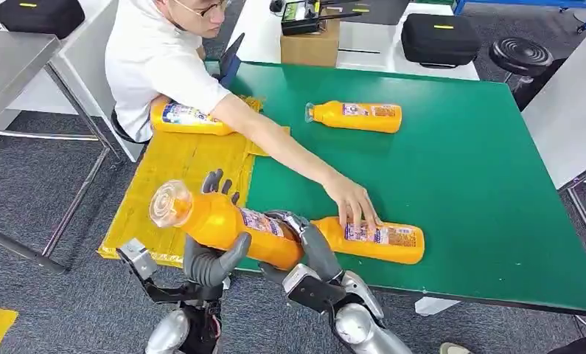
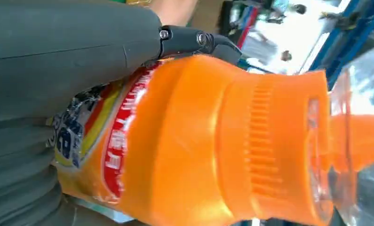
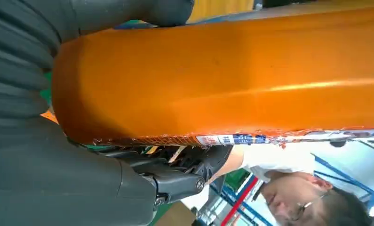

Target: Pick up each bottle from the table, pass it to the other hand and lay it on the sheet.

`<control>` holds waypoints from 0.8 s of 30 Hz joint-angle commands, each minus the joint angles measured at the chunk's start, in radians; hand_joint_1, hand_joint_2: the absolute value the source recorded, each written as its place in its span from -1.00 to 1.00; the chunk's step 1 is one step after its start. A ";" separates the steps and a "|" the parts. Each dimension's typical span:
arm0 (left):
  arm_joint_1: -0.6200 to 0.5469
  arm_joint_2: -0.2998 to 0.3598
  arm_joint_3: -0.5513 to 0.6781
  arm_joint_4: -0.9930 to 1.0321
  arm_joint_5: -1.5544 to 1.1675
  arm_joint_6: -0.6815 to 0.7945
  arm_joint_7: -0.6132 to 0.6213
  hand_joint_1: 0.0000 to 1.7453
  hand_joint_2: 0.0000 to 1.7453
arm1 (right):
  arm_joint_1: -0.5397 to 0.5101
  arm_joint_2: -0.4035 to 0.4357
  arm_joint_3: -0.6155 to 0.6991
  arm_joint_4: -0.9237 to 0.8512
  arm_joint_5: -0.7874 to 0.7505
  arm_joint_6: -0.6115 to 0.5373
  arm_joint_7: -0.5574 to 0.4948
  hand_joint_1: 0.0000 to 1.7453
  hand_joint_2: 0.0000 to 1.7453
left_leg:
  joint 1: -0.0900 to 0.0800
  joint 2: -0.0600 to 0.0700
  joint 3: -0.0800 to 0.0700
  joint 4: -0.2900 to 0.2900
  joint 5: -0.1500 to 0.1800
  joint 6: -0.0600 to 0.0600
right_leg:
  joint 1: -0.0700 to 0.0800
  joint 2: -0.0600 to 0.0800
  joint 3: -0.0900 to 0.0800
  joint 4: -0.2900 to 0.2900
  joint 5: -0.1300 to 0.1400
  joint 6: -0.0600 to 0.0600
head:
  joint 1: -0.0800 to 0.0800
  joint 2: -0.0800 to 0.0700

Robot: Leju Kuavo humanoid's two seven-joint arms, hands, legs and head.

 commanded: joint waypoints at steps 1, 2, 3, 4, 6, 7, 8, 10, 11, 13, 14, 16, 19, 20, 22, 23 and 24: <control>-0.059 0.011 -0.008 0.131 0.029 -0.044 0.037 1.00 1.00 | -0.031 -0.012 0.039 0.056 0.014 0.005 -0.013 1.00 1.00 | 0.000 0.001 0.004 -0.001 -0.001 -0.001 | 0.000 0.000 0.003 -0.001 -0.001 -0.002 | 0.000 0.000; -0.059 0.011 -0.008 0.131 0.029 -0.044 0.037 1.00 1.00 | -0.031 -0.012 0.039 0.056 0.014 0.005 -0.013 1.00 1.00 | 0.001 0.001 0.006 -0.001 -0.002 -0.002 | 0.001 -0.001 0.006 -0.001 -0.002 -0.003 | 0.000 0.000; -0.059 0.011 -0.008 0.131 0.029 -0.044 0.037 1.00 1.00 | -0.031 -0.012 0.039 0.056 0.014 0.005 -0.013 1.00 1.00 | 0.001 0.000 0.005 -0.001 -0.001 -0.002 | 0.001 -0.001 0.005 -0.001 -0.001 -0.002 | 0.000 0.000; -0.059 0.011 -0.008 0.131 0.029 -0.044 0.037 1.00 1.00 | -0.031 -0.012 0.039 0.056 0.014 0.005 -0.013 1.00 1.00 | 0.000 0.000 0.004 -0.001 -0.001 -0.001 | 0.001 -0.001 0.004 -0.001 -0.001 -0.002 | 0.000 0.000; -0.059 0.011 -0.008 0.131 0.029 -0.044 0.037 1.00 1.00 | -0.031 -0.012 0.039 0.056 0.014 0.005 -0.013 1.00 1.00 | 0.001 0.001 0.005 -0.001 -0.001 -0.001 | 0.001 0.000 0.005 -0.001 -0.001 -0.002 | 0.000 0.000; -0.059 0.011 -0.008 0.131 0.029 -0.044 0.037 1.00 1.00 | -0.031 -0.012 0.039 0.056 0.014 0.005 -0.013 1.00 1.00 | 0.000 0.000 0.002 -0.001 0.000 -0.001 | 0.001 0.000 0.002 -0.001 0.000 -0.001 | 0.000 0.000; -0.058 0.012 -0.007 0.127 0.029 -0.046 0.040 1.00 1.00 | -0.030 -0.014 0.038 0.055 0.014 0.006 -0.012 1.00 1.00 | 0.001 0.001 0.005 -0.001 -0.002 -0.002 | 0.001 -0.001 0.005 -0.001 -0.002 -0.002 | 0.000 0.000; -0.059 0.007 -0.004 0.154 0.094 -0.088 0.107 1.00 1.00 | -0.026 -0.019 0.037 0.038 0.011 0.004 -0.019 0.98 1.00 | 0.001 0.000 0.004 -0.001 -0.001 -0.001 | 0.001 -0.001 0.004 -0.001 -0.001 -0.002 | 0.000 0.000; -0.061 0.006 -0.003 0.164 0.104 -0.092 0.113 1.00 1.00 | -0.025 -0.020 0.036 0.033 0.010 0.004 -0.019 1.00 1.00 | 0.001 0.000 0.006 -0.001 -0.002 -0.002 | 0.001 -0.001 0.006 -0.001 -0.002 -0.002 | 0.000 0.000; -0.064 0.004 0.000 0.184 0.124 -0.101 0.125 1.00 1.00 | -0.019 -0.019 0.028 0.022 -0.004 0.006 -0.022 1.00 1.00 | 0.001 0.001 0.006 -0.001 -0.002 -0.002 | 0.001 -0.001 0.006 -0.001 -0.002 -0.003 | 0.000 0.000; -0.062 0.006 0.000 0.186 0.123 -0.101 0.125 1.00 1.00 | -0.020 -0.019 0.028 0.021 -0.004 0.006 -0.022 1.00 1.00 | 0.000 0.000 0.005 -0.001 -0.001 -0.001 | 0.001 -0.001 0.005 -0.001 -0.001 -0.002 | 0.000 0.000; -0.049 -0.021 0.013 0.198 0.172 -0.119 0.147 1.00 1.00 | -0.016 -0.018 0.030 0.019 -0.008 0.009 -0.026 0.26 1.00 | 0.001 0.001 0.005 -0.001 -0.002 -0.002 | 0.001 0.000 0.005 -0.001 -0.002 -0.002 | 0.000 0.000; -0.033 -0.041 0.022 0.187 0.228 -0.118 0.187 1.00 1.00 | 0.008 0.003 0.031 -0.002 -0.015 -0.034 -0.086 -1.00 -1.00 | 0.001 0.002 0.008 0.000 -0.004 -0.002 | 0.002 0.000 0.008 -0.001 -0.003 -0.004 | 0.000 0.000; -0.034 -0.043 0.029 0.187 0.243 -0.116 0.195 1.00 1.00 | 0.013 0.003 0.037 -0.013 -0.004 -0.049 -0.098 -1.00 -1.00 | 0.001 0.002 0.009 0.000 -0.004 -0.003 | 0.002 0.000 0.009 0.000 -0.004 -0.004 | 0.000 0.000; -0.051 -0.042 0.067 0.189 0.293 -0.090 0.213 1.00 1.00 | 0.051 0.012 0.039 -0.066 0.014 -0.131 -0.142 -1.00 -1.00 | 0.001 0.002 0.005 0.000 -0.003 -0.002 | 0.001 0.001 0.005 0.000 -0.003 -0.003 | 0.000 0.000; -0.059 -0.038 0.079 0.186 0.295 -0.076 0.208 1.00 1.00 | 0.064 0.011 0.045 -0.086 0.025 -0.164 -0.153 -1.00 -1.00 | 0.001 0.001 0.007 0.001 -0.004 -0.002 | 0.002 -0.001 0.007 0.001 -0.004 -0.004 | 0.000 0.000; -0.070 -0.034 0.099 0.184 0.288 -0.046 0.193 1.00 1.00 | 0.080 0.008 0.042 -0.115 0.031 -0.222 -0.172 -1.00 -1.00 | 0.002 0.001 0.007 0.001 -0.004 -0.003 | 0.002 0.000 0.008 0.001 -0.004 -0.004 | 0.000 0.000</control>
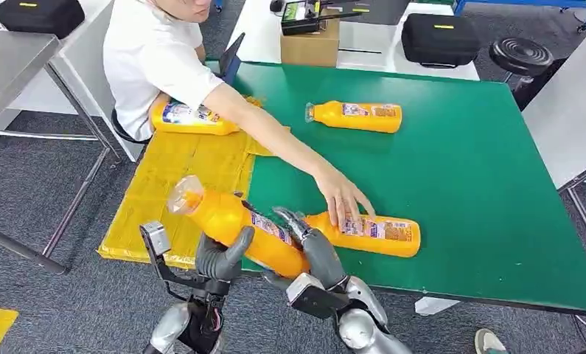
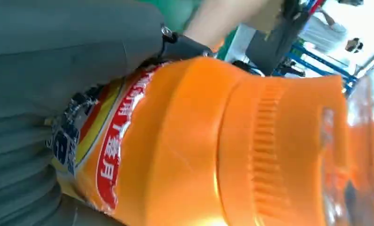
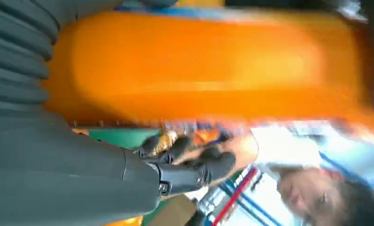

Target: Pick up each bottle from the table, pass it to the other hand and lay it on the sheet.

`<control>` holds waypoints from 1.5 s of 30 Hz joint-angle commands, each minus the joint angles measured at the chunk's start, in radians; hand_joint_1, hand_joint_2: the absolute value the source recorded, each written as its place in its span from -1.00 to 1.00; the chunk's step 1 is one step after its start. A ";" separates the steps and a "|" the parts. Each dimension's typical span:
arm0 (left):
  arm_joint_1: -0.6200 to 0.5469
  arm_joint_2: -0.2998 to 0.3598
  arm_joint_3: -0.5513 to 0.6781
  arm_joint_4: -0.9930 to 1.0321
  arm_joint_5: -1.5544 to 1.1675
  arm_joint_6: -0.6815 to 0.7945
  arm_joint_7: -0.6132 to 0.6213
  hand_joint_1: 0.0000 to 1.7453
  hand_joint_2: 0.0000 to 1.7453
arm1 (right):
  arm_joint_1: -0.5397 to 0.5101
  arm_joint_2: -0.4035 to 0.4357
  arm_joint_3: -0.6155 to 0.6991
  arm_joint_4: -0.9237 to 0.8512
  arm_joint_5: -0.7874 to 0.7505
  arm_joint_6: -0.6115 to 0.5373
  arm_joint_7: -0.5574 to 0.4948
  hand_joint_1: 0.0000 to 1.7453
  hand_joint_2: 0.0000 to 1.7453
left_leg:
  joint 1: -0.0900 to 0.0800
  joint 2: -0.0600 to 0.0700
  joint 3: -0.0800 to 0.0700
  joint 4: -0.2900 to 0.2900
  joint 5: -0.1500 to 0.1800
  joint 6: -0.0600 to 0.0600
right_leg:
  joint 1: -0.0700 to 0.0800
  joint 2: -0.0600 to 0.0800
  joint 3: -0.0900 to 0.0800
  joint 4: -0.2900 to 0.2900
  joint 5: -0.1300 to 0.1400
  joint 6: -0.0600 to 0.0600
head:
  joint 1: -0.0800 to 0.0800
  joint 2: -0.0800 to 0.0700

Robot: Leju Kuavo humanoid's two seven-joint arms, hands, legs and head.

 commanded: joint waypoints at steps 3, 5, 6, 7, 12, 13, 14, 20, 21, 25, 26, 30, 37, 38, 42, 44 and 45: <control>-0.066 0.003 0.096 0.063 0.062 0.084 0.020 1.00 1.00 | 0.076 -0.002 0.055 -0.184 0.053 -0.263 -0.106 -1.00 -1.00 | 0.001 0.000 0.003 0.000 -0.001 -0.002 | 0.001 -0.001 0.003 0.000 -0.002 -0.002 | 0.000 0.000; -0.066 0.003 0.096 0.063 0.062 0.084 0.020 1.00 1.00 | 0.076 -0.002 0.055 -0.184 0.053 -0.263 -0.106 -1.00 -1.00 | 0.002 0.000 0.006 0.000 -0.003 -0.003 | 0.002 -0.001 0.006 0.000 -0.003 -0.004 | -0.001 0.000; -0.068 0.000 0.104 0.063 0.046 0.101 0.007 1.00 1.00 | 0.073 -0.003 0.050 -0.192 0.051 -0.280 -0.111 -1.00 -1.00 | 0.001 0.000 0.004 -0.001 -0.002 -0.002 | 0.001 -0.001 0.004 0.000 -0.002 -0.003 | 0.000 0.000; -0.080 0.008 0.111 0.066 0.020 0.121 -0.010 1.00 1.00 | 0.079 -0.003 0.039 -0.211 0.049 -0.307 -0.122 -1.00 -1.00 | 0.001 0.001 0.003 0.000 -0.001 -0.002 | 0.001 0.000 0.002 -0.001 -0.001 -0.002 | 0.000 0.000; -0.173 0.083 0.164 0.128 -0.215 0.227 -0.074 1.00 1.00 | 0.104 -0.026 -0.030 -0.335 0.064 -0.423 -0.140 -1.00 -1.00 | 0.001 0.000 0.004 0.000 -0.001 -0.002 | 0.001 -0.002 0.003 0.000 -0.001 -0.003 | 0.000 0.000; -0.181 0.104 0.169 0.127 -0.294 0.252 -0.096 1.00 1.00 | 0.107 -0.030 -0.043 -0.346 0.067 -0.431 -0.140 -1.00 -1.00 | 0.001 0.000 0.003 -0.001 0.000 -0.001 | 0.001 -0.001 0.002 0.000 -0.001 -0.002 | 0.000 0.000; -0.184 0.116 0.183 0.121 -0.345 0.263 -0.103 1.00 1.00 | 0.116 -0.029 -0.061 -0.363 0.049 -0.431 -0.146 -1.00 -1.00 | 0.001 0.001 0.003 -0.001 0.000 -0.001 | 0.001 -0.001 0.002 -0.001 0.000 -0.002 | 0.000 0.000; -0.339 0.228 0.192 0.198 -1.070 0.332 0.020 1.00 1.00 | 0.141 -0.020 -0.092 -0.449 0.058 -0.418 -0.177 -1.00 -1.00 | 0.002 0.000 0.004 0.001 -0.001 -0.003 | 0.002 -0.002 0.004 0.001 -0.002 -0.004 | 0.000 0.000; -0.400 0.229 0.180 0.273 -1.165 0.287 0.062 1.00 1.00 | 0.136 -0.019 -0.094 -0.454 0.057 -0.397 -0.174 -1.00 -1.00 | 0.002 -0.002 0.004 0.000 -0.001 -0.002 | 0.002 -0.004 0.004 0.001 -0.002 -0.003 | 0.000 0.000; -0.492 0.239 0.108 0.424 -1.331 0.239 0.111 1.00 1.00 | 0.127 -0.012 -0.100 -0.442 0.041 -0.360 -0.176 -1.00 -1.00 | 0.001 -0.002 0.003 0.000 0.001 -0.002 | 0.001 -0.002 0.002 0.000 -0.001 -0.002 | 0.000 0.000; -0.504 0.231 0.112 0.453 -1.338 0.246 0.102 1.00 1.00 | 0.125 -0.007 -0.105 -0.437 0.042 -0.356 -0.179 -1.00 -1.00 | 0.002 -0.003 0.005 0.000 0.000 -0.002 | 0.002 -0.004 0.005 0.001 -0.002 -0.003 | -0.001 0.000; -0.593 0.243 0.057 0.624 -1.480 0.226 0.161 1.00 1.00 | 0.118 -0.007 -0.099 -0.429 0.026 -0.303 -0.187 -1.00 -1.00 | 0.002 0.000 0.005 0.000 0.000 -0.002 | 0.001 -0.003 0.005 0.000 -0.001 -0.003 | 0.000 0.000; -0.779 0.237 0.055 1.038 -1.595 0.121 0.230 1.00 1.00 | 0.121 0.002 -0.068 -0.398 0.024 -0.281 -0.187 -1.00 -1.00 | 0.002 0.001 0.005 0.000 0.000 -0.002 | 0.002 -0.001 0.005 0.000 -0.001 -0.003 | 0.000 0.000; -0.780 0.239 0.056 1.054 -1.600 0.120 0.235 1.00 1.00 | 0.118 0.003 -0.066 -0.393 0.022 -0.287 -0.187 -1.00 -1.00 | 0.001 0.002 0.004 0.000 0.001 -0.002 | 0.001 0.000 0.003 0.000 0.000 -0.002 | 0.000 0.000; -0.772 0.246 0.057 1.096 -1.604 0.054 0.203 1.00 1.00 | 0.104 0.000 -0.052 -0.369 -0.010 -0.284 -0.187 -1.00 -1.00 | 0.002 0.004 0.007 0.000 -0.001 -0.002 | 0.002 0.001 0.005 0.001 -0.001 -0.003 | 0.000 0.000; -0.770 0.246 0.057 1.096 -1.604 0.057 0.201 1.00 1.00 | 0.103 0.000 -0.051 -0.368 -0.010 -0.285 -0.187 -1.00 -1.00 | 0.002 0.004 0.005 0.000 0.000 -0.002 | 0.001 0.002 0.004 0.001 0.000 -0.002 | 0.000 0.000; -0.770 0.246 0.057 1.096 -1.604 0.057 0.201 1.00 1.00 | 0.103 0.000 -0.051 -0.368 -0.010 -0.285 -0.187 -1.00 -1.00 | 0.002 0.004 0.004 0.000 0.000 -0.002 | 0.001 0.002 0.003 0.001 0.000 -0.002 | 0.000 0.000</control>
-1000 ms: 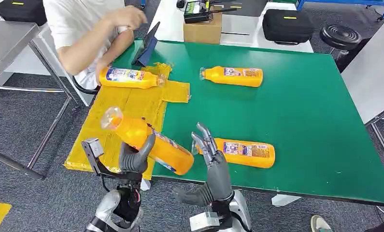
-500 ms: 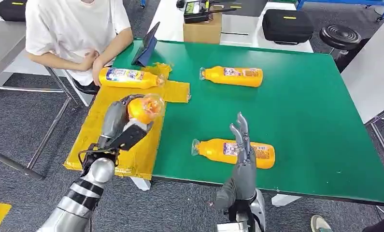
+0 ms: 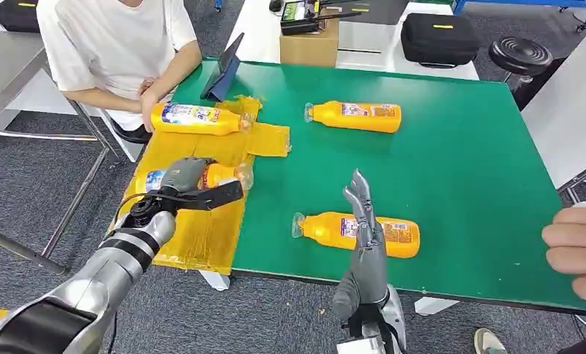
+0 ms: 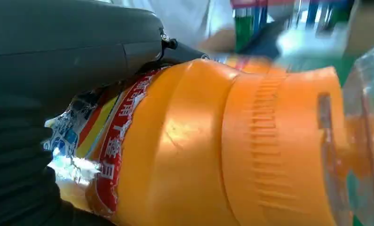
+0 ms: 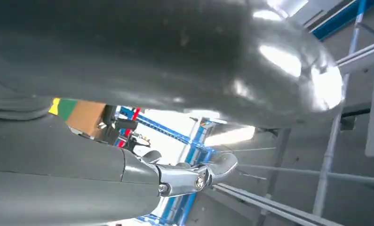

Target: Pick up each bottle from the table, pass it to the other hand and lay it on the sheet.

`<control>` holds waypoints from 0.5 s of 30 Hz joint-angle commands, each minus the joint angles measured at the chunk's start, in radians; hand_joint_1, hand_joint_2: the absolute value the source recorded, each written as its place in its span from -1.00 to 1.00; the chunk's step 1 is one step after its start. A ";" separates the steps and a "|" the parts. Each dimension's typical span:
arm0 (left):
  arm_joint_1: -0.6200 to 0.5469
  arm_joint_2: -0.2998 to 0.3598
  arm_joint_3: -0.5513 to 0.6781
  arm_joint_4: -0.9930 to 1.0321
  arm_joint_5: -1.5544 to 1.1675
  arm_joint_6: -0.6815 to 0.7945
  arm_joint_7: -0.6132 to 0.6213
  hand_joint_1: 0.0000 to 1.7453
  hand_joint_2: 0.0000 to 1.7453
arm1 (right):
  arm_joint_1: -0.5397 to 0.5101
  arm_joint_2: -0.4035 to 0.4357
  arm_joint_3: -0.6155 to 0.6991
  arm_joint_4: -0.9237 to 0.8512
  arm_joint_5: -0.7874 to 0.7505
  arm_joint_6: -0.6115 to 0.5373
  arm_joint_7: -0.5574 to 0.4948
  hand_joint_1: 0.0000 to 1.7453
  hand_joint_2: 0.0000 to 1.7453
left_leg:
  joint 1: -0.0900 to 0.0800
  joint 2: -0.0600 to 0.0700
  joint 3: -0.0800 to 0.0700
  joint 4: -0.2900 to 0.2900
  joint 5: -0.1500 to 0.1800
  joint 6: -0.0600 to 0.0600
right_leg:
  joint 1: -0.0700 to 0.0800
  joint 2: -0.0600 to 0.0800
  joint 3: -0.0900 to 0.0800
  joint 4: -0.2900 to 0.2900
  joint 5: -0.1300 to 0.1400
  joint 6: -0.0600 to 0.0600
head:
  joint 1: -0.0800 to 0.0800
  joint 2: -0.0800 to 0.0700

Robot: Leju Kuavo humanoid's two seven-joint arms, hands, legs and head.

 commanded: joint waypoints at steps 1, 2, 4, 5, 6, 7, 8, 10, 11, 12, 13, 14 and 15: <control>-0.101 0.017 -0.048 0.254 -0.004 -0.026 -0.017 1.00 1.00 | -0.036 -0.009 0.028 0.068 -0.016 -0.001 0.000 -1.00 -1.00 | 0.001 0.002 0.006 0.000 -0.003 -0.002 | 0.002 0.001 0.006 0.000 -0.002 -0.003 | 0.000 0.000; -0.102 0.013 -0.048 0.253 -0.004 -0.028 -0.016 1.00 1.00 | -0.036 -0.009 0.028 0.068 -0.016 -0.002 0.000 -1.00 -1.00 | 0.001 0.001 0.003 0.000 -0.001 -0.001 | 0.001 0.001 0.004 -0.001 -0.001 -0.002 | 0.000 0.000; -0.103 0.016 -0.058 0.250 -0.013 -0.040 -0.030 1.00 1.00 | -0.038 -0.012 0.032 0.069 -0.025 0.005 0.000 -1.00 -1.00 | 0.001 0.002 0.006 0.000 -0.002 -0.002 | 0.001 0.001 0.006 0.000 -0.001 -0.003 | 0.000 0.000; -0.103 0.015 -0.059 0.254 -0.013 -0.054 -0.031 1.00 1.00 | -0.038 -0.013 0.035 0.069 -0.030 0.005 0.000 -1.00 -1.00 | 0.002 0.003 0.007 0.000 -0.003 -0.002 | 0.002 0.002 0.007 0.000 -0.002 -0.004 | 0.000 0.000; -0.102 0.009 -0.053 0.261 -0.004 -0.081 -0.034 1.00 1.00 | -0.041 -0.010 0.033 0.075 -0.038 0.002 0.000 -1.00 -1.00 | 0.001 0.003 0.004 0.000 -0.002 -0.002 | 0.001 0.002 0.004 0.000 -0.001 -0.003 | 0.000 0.000; -0.102 0.005 -0.046 0.264 0.006 -0.095 -0.040 1.00 1.00 | -0.043 -0.008 0.034 0.081 -0.046 0.003 0.000 -1.00 -1.00 | 0.001 0.003 0.006 0.000 -0.002 -0.002 | 0.001 0.002 0.005 0.000 -0.001 -0.003 | 0.000 0.000; -0.102 0.002 -0.042 0.265 0.013 -0.102 -0.044 1.00 1.00 | -0.046 -0.008 0.036 0.086 -0.046 0.004 0.000 -1.00 -1.00 | 0.001 0.002 0.005 -0.001 -0.001 -0.002 | 0.001 0.001 0.005 -0.001 -0.001 -0.003 | 0.000 0.000; -0.106 -0.008 -0.016 0.265 0.050 -0.132 -0.066 0.16 1.00 | -0.053 -0.006 0.040 0.099 -0.053 -0.002 0.000 -1.00 -1.00 | 0.001 0.002 0.006 -0.001 -0.002 -0.002 | 0.002 0.001 0.006 -0.001 -0.001 -0.003 | 0.000 0.000; -0.109 -0.012 0.003 0.265 0.079 -0.161 -0.085 -0.80 1.00 | -0.054 -0.007 0.042 0.102 -0.058 -0.004 0.000 -1.00 -1.00 | 0.001 0.002 0.005 0.000 -0.001 -0.002 | 0.001 0.001 0.005 -0.001 -0.001 -0.003 | 0.000 0.000; -0.109 -0.013 0.011 0.262 0.090 -0.167 -0.092 -1.00 1.00 | -0.054 -0.008 0.042 0.105 -0.060 -0.005 0.000 -1.00 -1.00 | 0.001 0.002 0.006 0.000 -0.001 -0.002 | 0.002 0.001 0.005 0.000 -0.001 -0.003 | 0.000 0.000; -0.108 -0.016 0.031 0.258 0.120 -0.193 -0.108 -1.00 1.00 | -0.054 -0.010 0.042 0.107 -0.066 -0.011 0.000 -1.00 -1.00 | 0.001 0.002 0.006 -0.001 -0.001 -0.002 | 0.001 0.001 0.005 0.000 -0.001 -0.003 | 0.000 0.000; -0.107 -0.018 0.039 0.255 0.131 -0.202 -0.114 -1.00 1.00 | -0.054 -0.011 0.042 0.110 -0.067 -0.012 0.000 -1.00 -1.00 | 0.001 0.003 0.006 -0.001 -0.001 -0.002 | 0.001 0.001 0.005 0.000 -0.001 -0.002 | 0.000 0.000; -0.105 -0.020 0.044 0.252 0.145 -0.223 -0.125 -1.00 1.00 | -0.054 -0.012 0.043 0.115 -0.069 -0.009 0.000 -1.00 -1.00 | 0.001 0.001 0.005 -0.001 0.000 -0.002 | 0.001 0.001 0.003 0.000 0.000 -0.002 | 0.000 0.000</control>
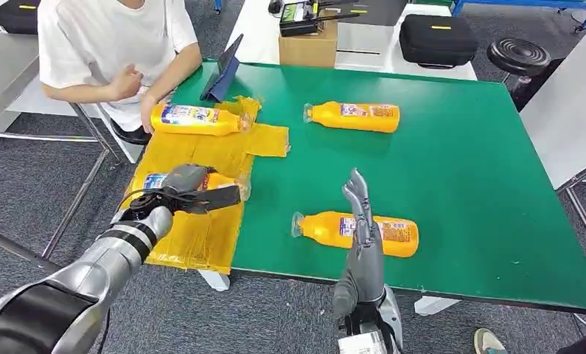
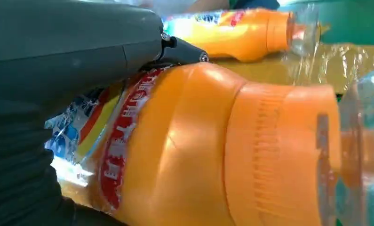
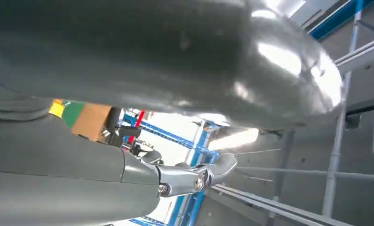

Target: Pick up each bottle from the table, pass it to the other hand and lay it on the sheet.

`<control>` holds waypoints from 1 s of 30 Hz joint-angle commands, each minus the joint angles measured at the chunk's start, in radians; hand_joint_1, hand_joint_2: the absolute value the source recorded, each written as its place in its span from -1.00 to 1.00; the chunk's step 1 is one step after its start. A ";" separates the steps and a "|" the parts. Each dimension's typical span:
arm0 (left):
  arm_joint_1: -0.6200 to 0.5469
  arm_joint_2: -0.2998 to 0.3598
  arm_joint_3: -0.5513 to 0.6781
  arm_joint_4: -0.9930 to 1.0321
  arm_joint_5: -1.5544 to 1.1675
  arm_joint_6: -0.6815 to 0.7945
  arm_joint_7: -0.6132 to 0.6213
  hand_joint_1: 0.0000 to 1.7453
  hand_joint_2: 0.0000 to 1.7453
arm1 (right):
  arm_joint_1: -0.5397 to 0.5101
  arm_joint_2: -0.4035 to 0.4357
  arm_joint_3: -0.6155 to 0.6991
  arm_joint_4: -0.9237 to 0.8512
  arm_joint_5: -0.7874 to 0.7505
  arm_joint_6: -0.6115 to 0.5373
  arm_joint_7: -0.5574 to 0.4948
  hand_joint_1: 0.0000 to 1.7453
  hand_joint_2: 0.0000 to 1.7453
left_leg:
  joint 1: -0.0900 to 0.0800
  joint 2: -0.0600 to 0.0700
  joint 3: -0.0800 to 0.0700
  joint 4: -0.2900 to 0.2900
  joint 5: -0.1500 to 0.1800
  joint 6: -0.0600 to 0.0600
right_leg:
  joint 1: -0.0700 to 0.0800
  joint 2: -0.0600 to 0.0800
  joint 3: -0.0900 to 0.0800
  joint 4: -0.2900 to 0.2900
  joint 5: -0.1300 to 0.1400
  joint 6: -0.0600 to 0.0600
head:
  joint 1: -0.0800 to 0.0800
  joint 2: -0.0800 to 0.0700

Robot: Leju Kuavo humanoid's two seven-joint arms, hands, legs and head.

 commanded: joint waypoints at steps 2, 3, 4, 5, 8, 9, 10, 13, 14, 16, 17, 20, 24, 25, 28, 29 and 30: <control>-0.020 -0.032 0.099 0.072 0.158 -0.166 -0.089 -1.00 1.00 | -0.046 -0.015 0.032 0.099 -0.024 -0.009 0.000 -1.00 -1.00 | 0.001 0.001 0.003 0.000 -0.001 -0.002 | 0.001 0.000 0.003 -0.001 -0.001 -0.002 | 0.000 0.000; -0.016 -0.037 0.117 0.061 0.194 -0.195 -0.113 -1.00 1.00 | -0.047 -0.016 0.037 0.104 -0.029 -0.010 0.000 -1.00 -1.00 | 0.002 0.000 0.003 0.000 -0.001 -0.002 | 0.002 0.000 0.003 -0.001 -0.001 -0.002 | 0.000 0.000; -0.011 -0.041 0.130 0.047 0.225 -0.221 -0.130 -1.00 1.00 | -0.048 -0.016 0.041 0.111 -0.032 -0.014 0.000 -1.00 -1.00 | 0.002 -0.001 0.005 0.000 -0.002 -0.002 | 0.002 -0.001 0.005 -0.001 -0.002 -0.002 | 0.000 0.000; -0.011 -0.041 0.130 0.047 0.225 -0.221 -0.130 -1.00 1.00 | -0.048 -0.016 0.041 0.111 -0.032 -0.014 0.000 -1.00 -1.00 | 0.001 0.000 0.004 0.000 -0.001 -0.002 | 0.001 0.000 0.005 -0.001 -0.002 -0.002 | 0.000 0.000; -0.009 -0.043 0.124 0.033 0.230 -0.228 -0.124 -1.00 1.00 | -0.050 -0.017 0.046 0.113 -0.035 -0.020 0.000 -1.00 -1.00 | 0.001 -0.001 0.004 -0.001 -0.001 -0.002 | 0.001 -0.001 0.005 -0.001 -0.001 -0.002 | 0.000 0.000; -0.009 -0.043 0.124 0.033 0.230 -0.228 -0.124 -1.00 1.00 | -0.050 -0.017 0.046 0.113 -0.035 -0.020 0.000 -1.00 -1.00 | 0.002 -0.001 0.005 0.000 -0.002 -0.002 | 0.002 0.000 0.006 -0.001 -0.002 -0.003 | 0.000 0.000; -0.001 -0.040 0.125 0.012 0.261 -0.248 -0.161 -1.00 1.00 | -0.053 -0.020 0.051 0.114 -0.037 -0.023 0.000 -1.00 -1.00 | 0.001 0.000 0.003 0.000 -0.001 -0.002 | 0.001 0.001 0.004 -0.001 -0.001 -0.002 | 0.001 0.000; 0.027 -0.062 0.186 -0.047 0.404 -0.292 -0.205 -1.00 1.00 | -0.060 -0.025 0.062 0.121 -0.048 -0.033 0.000 -1.00 -1.00 | 0.001 0.000 0.003 0.000 -0.001 -0.002 | 0.001 0.001 0.004 -0.001 -0.001 -0.002 | 0.000 0.000; 0.040 -0.070 0.204 -0.068 0.445 -0.298 -0.214 -1.00 1.00 | -0.060 -0.026 0.063 0.124 -0.046 -0.034 0.000 -1.00 -1.00 | 0.001 -0.001 0.003 0.000 -0.001 -0.002 | 0.001 0.000 0.004 -0.001 -0.001 -0.002 | 0.000 0.000; 0.114 -0.089 0.236 -0.212 0.538 -0.232 -0.310 -1.00 1.00 | -0.062 -0.029 0.068 0.126 -0.044 -0.041 0.000 -1.00 -1.00 | 0.000 -0.001 0.001 -0.001 0.000 -0.001 | 0.001 0.000 0.002 -0.001 0.000 -0.001 | 0.000 0.000; 0.161 -0.117 0.275 -0.304 0.622 -0.212 -0.339 -1.00 1.00 | -0.057 -0.029 0.061 0.131 -0.035 -0.052 0.000 -1.00 -1.00 | 0.001 -0.001 0.003 0.000 -0.001 -0.002 | 0.001 0.000 0.004 -0.001 -0.001 -0.002 | 0.000 0.000; 0.306 -0.162 0.281 -0.640 0.861 -0.149 -0.317 -1.00 1.00 | -0.036 -0.028 0.029 0.130 -0.008 -0.092 0.000 -1.00 -1.00 | 0.000 -0.002 0.003 -0.001 -0.001 -0.001 | 0.000 -0.001 0.004 -0.002 -0.001 -0.001 | 0.000 0.000; 0.404 -0.171 0.265 -0.847 1.112 -0.200 -0.298 -1.00 1.00 | -0.032 -0.038 -0.028 0.166 0.086 -0.104 0.013 -1.00 -1.00 | 0.000 -0.001 0.002 -0.001 -0.002 -0.002 | 0.000 0.000 0.003 -0.001 -0.001 -0.001 | 0.000 0.000; 0.427 -0.168 0.259 -0.896 1.163 -0.201 -0.296 -1.00 1.00 | -0.034 -0.046 -0.050 0.182 0.127 -0.083 0.047 -1.00 -1.00 | 0.001 0.001 0.004 0.000 -0.003 -0.002 | 0.001 0.001 0.005 -0.001 -0.002 -0.002 | 0.000 0.000; 0.444 -0.156 0.243 -0.934 1.180 -0.188 -0.281 -1.00 1.00 | -0.033 -0.048 -0.078 0.199 0.123 -0.063 0.026 -1.00 -1.00 | 0.000 0.000 0.000 0.000 -0.002 -0.002 | 0.000 0.001 0.001 -0.002 -0.001 -0.001 | 0.000 0.000; 0.444 -0.153 0.245 -0.932 1.180 -0.188 -0.281 -1.00 1.00 | -0.033 -0.048 -0.078 0.200 0.123 -0.063 0.024 -1.00 -1.00 | 0.001 0.001 0.002 0.000 -0.003 -0.002 | 0.001 0.001 0.003 -0.002 -0.001 -0.002 | 0.000 0.000; 0.444 -0.153 0.245 -0.932 1.180 -0.188 -0.281 -1.00 1.00 | -0.033 -0.048 -0.078 0.200 0.123 -0.063 0.024 -1.00 -1.00 | 0.001 -0.001 0.000 0.000 -0.002 -0.002 | 0.001 0.000 0.001 -0.002 -0.001 -0.002 | 0.000 0.000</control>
